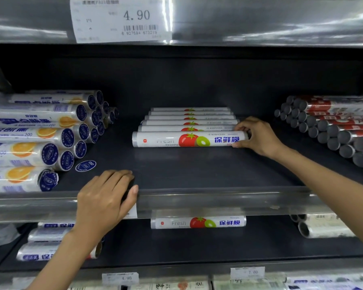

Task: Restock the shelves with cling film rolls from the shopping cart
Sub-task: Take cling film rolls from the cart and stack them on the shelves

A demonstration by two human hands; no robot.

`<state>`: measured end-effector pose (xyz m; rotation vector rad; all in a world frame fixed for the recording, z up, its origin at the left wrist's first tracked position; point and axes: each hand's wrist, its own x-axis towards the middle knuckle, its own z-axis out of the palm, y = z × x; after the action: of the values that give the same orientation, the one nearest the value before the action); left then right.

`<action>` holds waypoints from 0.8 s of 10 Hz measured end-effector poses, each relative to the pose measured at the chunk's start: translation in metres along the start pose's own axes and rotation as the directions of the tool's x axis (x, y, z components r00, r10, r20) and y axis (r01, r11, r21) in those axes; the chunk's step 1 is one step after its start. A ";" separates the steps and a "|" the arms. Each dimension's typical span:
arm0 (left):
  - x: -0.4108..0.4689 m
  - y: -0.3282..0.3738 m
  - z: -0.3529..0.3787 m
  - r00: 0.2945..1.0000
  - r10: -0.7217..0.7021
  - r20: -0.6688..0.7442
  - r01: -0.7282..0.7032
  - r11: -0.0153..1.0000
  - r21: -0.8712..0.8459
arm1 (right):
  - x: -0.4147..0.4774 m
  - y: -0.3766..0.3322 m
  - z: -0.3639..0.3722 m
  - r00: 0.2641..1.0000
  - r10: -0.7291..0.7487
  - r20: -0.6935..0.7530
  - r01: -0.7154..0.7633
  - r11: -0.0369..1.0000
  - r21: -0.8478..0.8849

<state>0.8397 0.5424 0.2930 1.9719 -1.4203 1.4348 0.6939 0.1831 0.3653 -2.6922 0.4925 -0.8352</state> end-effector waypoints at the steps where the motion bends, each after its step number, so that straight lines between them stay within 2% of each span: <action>1: -0.001 0.001 0.000 1.000 -0.003 -0.007 0.003 1.000 0.003 | 0.000 0.004 0.000 1.000 0.012 0.005 -0.012 1.000 0.001; 3: 0.001 0.002 -0.003 0.998 -0.041 0.054 0.043 0.998 -0.038 | -0.006 0.001 -0.009 0.997 0.064 0.049 -0.064 0.998 0.007; 4: 0.005 0.007 -0.011 0.988 -0.132 0.080 0.142 0.981 -0.133 | -0.031 -0.015 -0.038 0.989 0.092 -0.119 -0.087 0.995 0.047; 5: 0.013 0.035 -0.017 0.992 -0.122 -0.030 0.109 0.956 -0.272 | -0.107 -0.040 -0.073 0.942 0.093 -0.322 -0.065 0.993 0.097; 6: 0.022 0.097 -0.018 0.992 -0.054 -0.110 -0.018 0.826 -0.563 | -0.215 -0.055 -0.079 0.913 0.184 -0.363 -0.131 0.977 0.166; 7: 0.015 0.173 -0.003 0.999 0.031 0.033 0.012 0.518 -0.855 | -0.326 -0.052 -0.055 0.857 0.423 -0.296 -0.360 0.900 0.245; 8: -0.011 0.255 0.015 0.947 0.176 0.270 0.224 0.242 -0.944 | -0.431 -0.048 -0.028 0.674 0.693 -0.256 -0.619 0.719 0.315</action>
<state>0.6322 0.4210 0.2051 1.2802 -1.7299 -0.0808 0.3552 0.3935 0.1926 -1.9139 1.2958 -1.0603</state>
